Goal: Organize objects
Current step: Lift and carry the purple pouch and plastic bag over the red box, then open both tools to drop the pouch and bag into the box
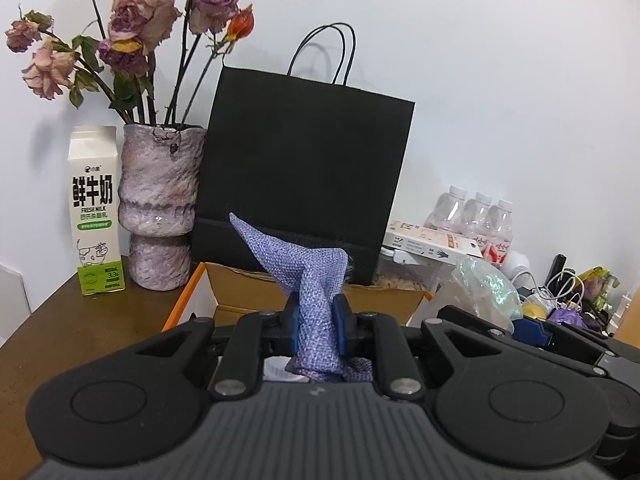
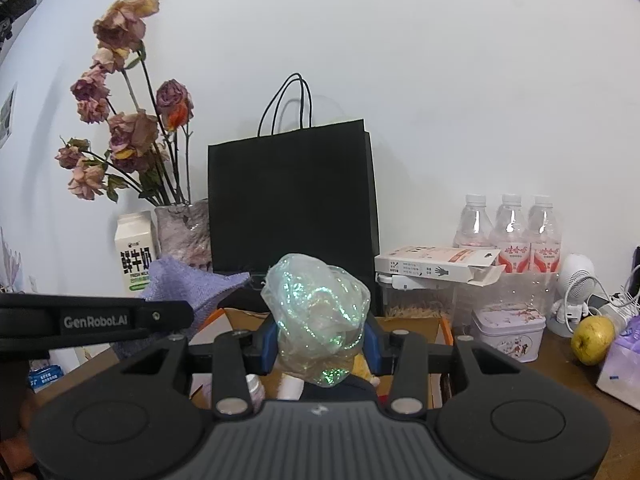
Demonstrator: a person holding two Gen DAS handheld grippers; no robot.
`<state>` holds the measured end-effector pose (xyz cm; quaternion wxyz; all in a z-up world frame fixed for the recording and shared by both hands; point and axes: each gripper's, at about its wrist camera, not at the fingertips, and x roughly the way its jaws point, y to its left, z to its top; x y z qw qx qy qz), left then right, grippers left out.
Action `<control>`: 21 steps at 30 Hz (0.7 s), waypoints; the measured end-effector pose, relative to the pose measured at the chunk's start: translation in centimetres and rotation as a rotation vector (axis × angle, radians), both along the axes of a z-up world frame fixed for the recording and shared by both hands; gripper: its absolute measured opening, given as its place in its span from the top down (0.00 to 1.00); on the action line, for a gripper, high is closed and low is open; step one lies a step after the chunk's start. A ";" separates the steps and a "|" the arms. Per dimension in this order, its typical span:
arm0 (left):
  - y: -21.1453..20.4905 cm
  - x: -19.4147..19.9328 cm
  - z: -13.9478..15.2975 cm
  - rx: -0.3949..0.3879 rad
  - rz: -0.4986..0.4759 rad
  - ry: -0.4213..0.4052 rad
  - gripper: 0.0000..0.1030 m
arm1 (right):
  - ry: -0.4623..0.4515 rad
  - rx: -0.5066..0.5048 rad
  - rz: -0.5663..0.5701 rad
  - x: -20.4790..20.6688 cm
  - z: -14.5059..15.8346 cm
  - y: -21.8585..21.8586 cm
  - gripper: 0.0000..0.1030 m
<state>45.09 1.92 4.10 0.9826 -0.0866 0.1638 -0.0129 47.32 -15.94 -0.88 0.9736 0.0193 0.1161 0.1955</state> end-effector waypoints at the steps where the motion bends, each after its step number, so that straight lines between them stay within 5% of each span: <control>1: 0.0 0.4 0.0 0.002 -0.001 0.001 0.84 | 0.000 -0.003 0.001 0.4 0.0 0.1 0.61; 21: 1.3 7.4 -1.6 0.034 -0.008 0.050 0.83 | 0.082 -0.059 -0.008 7.8 -2.1 0.8 0.60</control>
